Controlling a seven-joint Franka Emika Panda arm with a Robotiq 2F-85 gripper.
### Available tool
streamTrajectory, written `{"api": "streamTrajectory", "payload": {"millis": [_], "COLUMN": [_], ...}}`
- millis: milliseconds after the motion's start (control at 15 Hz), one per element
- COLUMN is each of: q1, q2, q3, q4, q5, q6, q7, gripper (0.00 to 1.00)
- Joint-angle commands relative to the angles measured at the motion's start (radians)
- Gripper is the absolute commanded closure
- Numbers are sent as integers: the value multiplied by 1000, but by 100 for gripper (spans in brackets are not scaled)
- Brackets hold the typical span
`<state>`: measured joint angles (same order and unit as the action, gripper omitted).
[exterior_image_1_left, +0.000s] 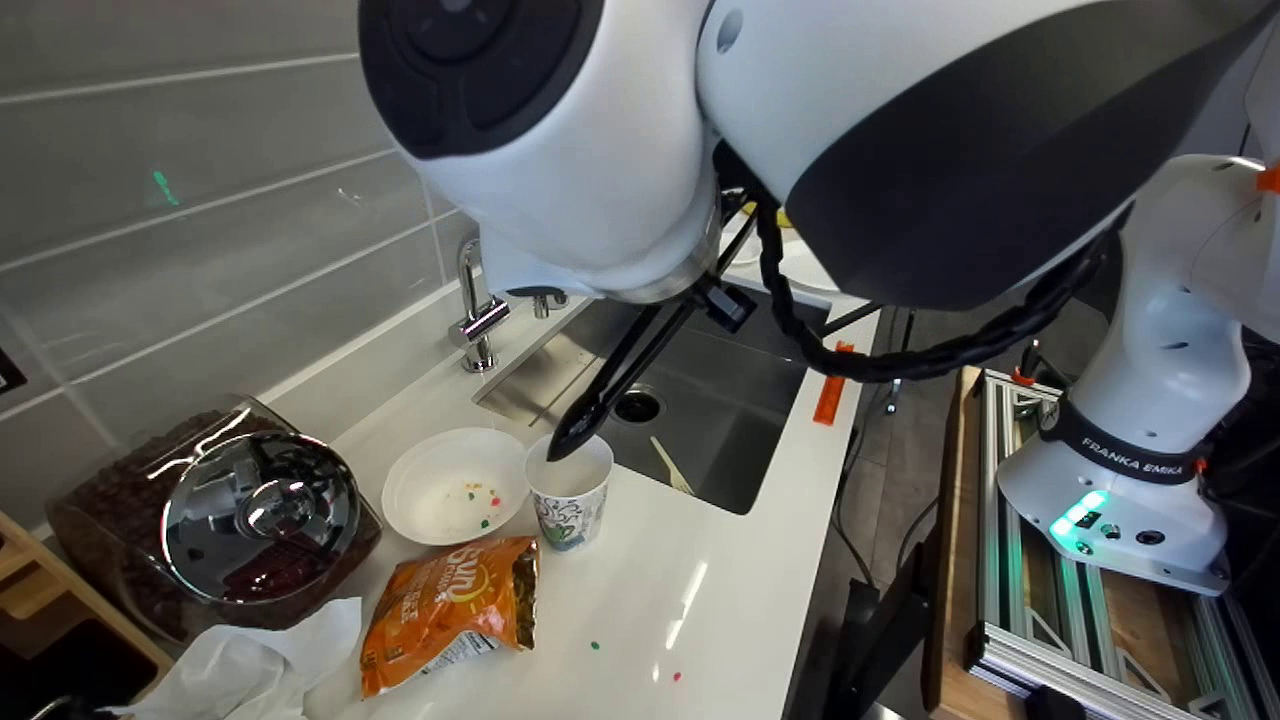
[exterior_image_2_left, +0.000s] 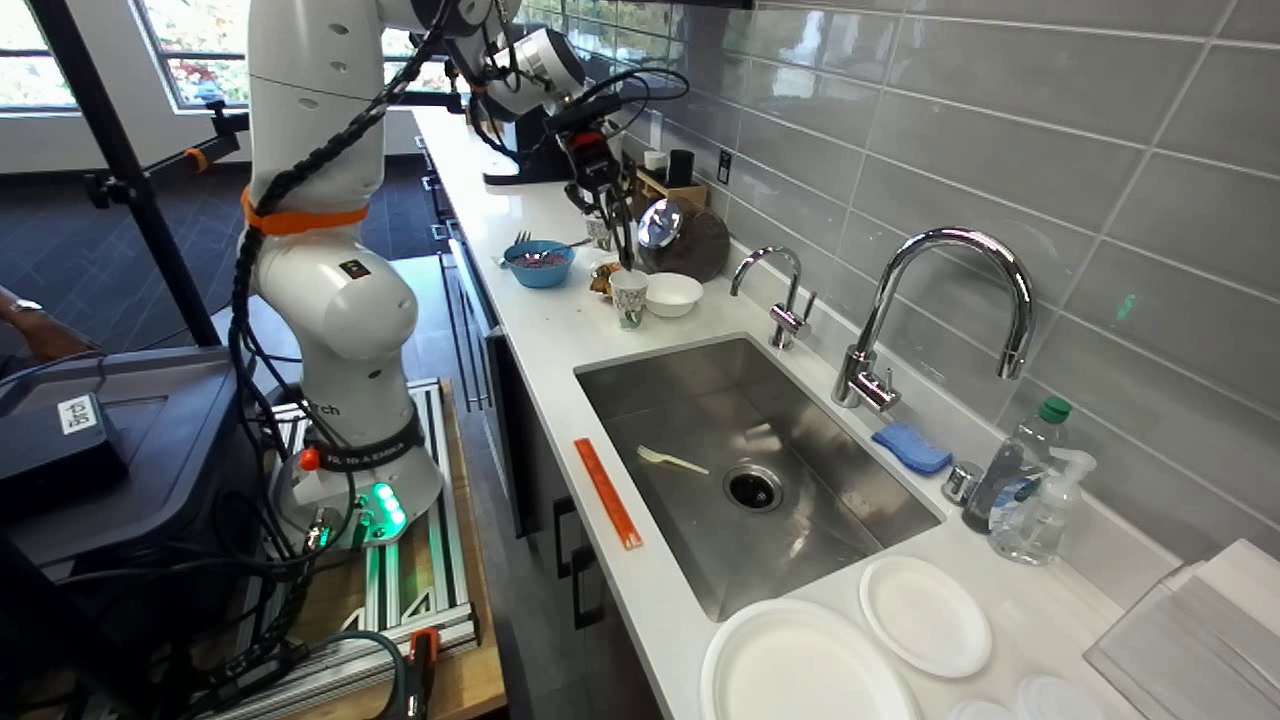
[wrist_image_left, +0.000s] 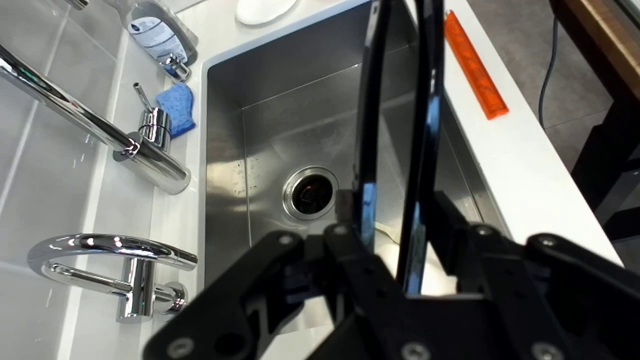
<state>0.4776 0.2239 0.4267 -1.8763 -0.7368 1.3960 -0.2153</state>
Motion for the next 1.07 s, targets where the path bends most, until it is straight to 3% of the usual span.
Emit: {"api": "streamTrajectory", "payload": {"millis": [0, 200, 467, 1000], "q1": [-9, -24, -38, -35], "q2": [-101, -187, -300, -462], "q3": [12, 14, 1, -47], "q4": [-61, -131, -267, -523], "q5": [17, 33, 83, 259], "q6": [32, 107, 296, 579], "q7": [12, -3, -24, -80], "gripper": [86, 86, 86, 86]}}
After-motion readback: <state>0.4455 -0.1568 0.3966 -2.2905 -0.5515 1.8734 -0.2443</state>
